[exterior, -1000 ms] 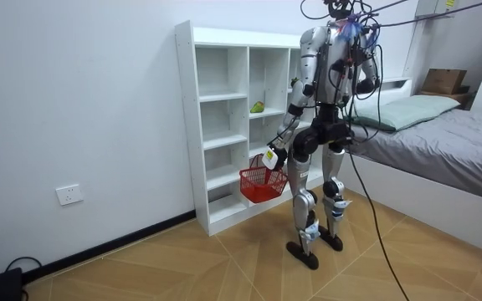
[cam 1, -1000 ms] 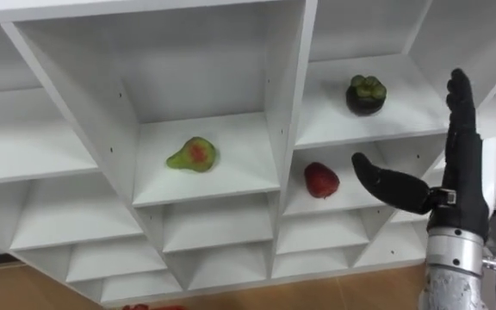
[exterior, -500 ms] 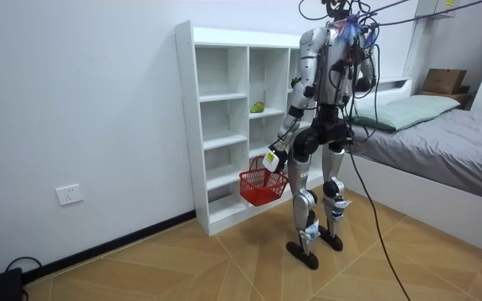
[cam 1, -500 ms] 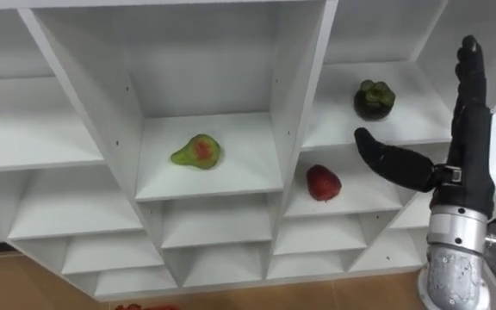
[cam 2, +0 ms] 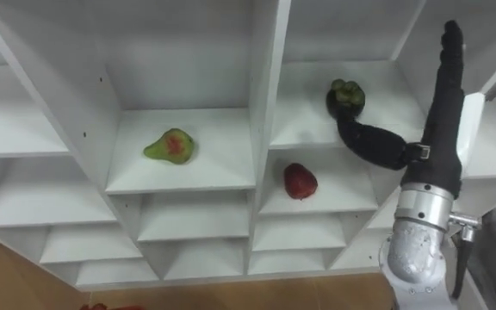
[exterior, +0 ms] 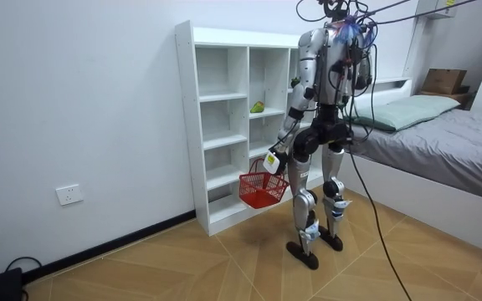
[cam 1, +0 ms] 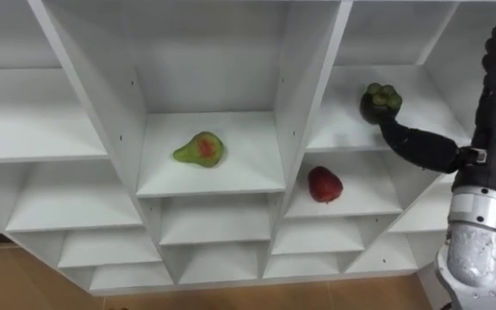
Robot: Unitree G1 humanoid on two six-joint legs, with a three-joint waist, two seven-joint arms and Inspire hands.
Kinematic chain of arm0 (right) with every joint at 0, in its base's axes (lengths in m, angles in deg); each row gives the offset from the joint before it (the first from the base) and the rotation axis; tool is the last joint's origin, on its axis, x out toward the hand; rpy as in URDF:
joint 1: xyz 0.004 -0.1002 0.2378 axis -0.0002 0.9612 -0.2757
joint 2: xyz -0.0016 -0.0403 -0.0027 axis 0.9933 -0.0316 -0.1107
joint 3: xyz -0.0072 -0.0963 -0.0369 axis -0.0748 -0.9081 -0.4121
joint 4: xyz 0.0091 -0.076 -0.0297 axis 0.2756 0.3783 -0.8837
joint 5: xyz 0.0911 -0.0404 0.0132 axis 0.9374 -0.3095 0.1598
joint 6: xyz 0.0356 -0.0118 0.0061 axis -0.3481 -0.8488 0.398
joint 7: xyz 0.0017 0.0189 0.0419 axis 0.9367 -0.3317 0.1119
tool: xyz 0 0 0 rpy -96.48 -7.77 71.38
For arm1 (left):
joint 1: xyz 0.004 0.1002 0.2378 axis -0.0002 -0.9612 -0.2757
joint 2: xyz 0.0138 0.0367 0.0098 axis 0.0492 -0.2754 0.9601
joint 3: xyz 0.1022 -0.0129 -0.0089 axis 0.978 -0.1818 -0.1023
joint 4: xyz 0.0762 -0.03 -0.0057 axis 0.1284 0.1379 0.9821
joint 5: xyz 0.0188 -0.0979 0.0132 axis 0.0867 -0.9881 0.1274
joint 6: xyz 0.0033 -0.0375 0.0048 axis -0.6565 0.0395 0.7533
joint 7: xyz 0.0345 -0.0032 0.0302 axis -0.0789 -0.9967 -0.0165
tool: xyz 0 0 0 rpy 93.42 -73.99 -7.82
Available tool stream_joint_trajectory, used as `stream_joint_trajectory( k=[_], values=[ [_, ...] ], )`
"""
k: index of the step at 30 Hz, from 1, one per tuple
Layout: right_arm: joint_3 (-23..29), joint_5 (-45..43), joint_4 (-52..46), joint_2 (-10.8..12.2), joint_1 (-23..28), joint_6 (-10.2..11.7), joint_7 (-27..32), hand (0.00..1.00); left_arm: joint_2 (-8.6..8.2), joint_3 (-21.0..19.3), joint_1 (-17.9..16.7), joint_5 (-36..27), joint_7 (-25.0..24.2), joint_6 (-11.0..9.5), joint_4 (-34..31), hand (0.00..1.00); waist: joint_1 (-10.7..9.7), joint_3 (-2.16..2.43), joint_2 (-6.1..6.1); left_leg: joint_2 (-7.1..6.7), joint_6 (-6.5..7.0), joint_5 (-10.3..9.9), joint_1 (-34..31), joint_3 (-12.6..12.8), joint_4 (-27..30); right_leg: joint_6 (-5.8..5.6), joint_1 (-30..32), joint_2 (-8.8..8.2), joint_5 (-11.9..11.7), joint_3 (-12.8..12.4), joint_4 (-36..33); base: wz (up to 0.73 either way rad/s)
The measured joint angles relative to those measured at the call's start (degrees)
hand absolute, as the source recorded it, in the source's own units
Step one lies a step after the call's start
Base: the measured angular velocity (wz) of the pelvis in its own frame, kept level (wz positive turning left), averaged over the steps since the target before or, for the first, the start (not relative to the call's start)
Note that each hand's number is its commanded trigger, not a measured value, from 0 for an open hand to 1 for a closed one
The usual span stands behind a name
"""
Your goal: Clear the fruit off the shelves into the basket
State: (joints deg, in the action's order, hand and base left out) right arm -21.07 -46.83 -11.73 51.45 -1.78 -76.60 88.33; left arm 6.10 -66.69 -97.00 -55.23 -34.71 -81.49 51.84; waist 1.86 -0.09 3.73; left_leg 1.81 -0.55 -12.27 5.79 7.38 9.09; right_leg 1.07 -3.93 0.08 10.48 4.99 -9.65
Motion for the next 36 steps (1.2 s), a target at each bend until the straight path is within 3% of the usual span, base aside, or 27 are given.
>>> stream_joint_trajectory(
  k=[9, 19, 36],
  values=[
    [1.36, 2.46, 3.15, 0.00, -0.89, -0.56, -3.13, 0.00, -0.05, 0.00, -0.36, 0.77, -0.14, 0.01, -0.52, 1.00, -0.17, -0.20, -0.27, 0.05, 0.00, 0.00, -0.09, -0.42, 0.24, 0.10, -0.19, -0.13, -0.13, 0.75, -0.17, 0.02],
    [3.09, 3.03, 4.95, -0.13, -6.59, -0.73, -5.50, 0.00, 0.12, -0.88, -0.92, 1.17, -0.31, 0.01, -0.44, 1.00, -0.07, -0.35, 0.16, -0.10, 0.03, 0.03, -0.26, -1.44, 0.39, 0.10, -0.31, -0.23, -0.13, 1.52, 0.36, 0.04],
    [1.16, 1.85, 5.75, -0.28, -6.92, -1.78, -9.93, 0.00, 0.13, -1.14, -1.00, 2.90, -0.23, 0.95, -0.78, 1.00, 0.32, -0.41, 0.11, -0.09, 0.02, 0.03, 0.31, -2.23, 0.27, 0.09, -1.54, -0.34, -0.28, 2.98, 0.88, 0.02]
  ],
)
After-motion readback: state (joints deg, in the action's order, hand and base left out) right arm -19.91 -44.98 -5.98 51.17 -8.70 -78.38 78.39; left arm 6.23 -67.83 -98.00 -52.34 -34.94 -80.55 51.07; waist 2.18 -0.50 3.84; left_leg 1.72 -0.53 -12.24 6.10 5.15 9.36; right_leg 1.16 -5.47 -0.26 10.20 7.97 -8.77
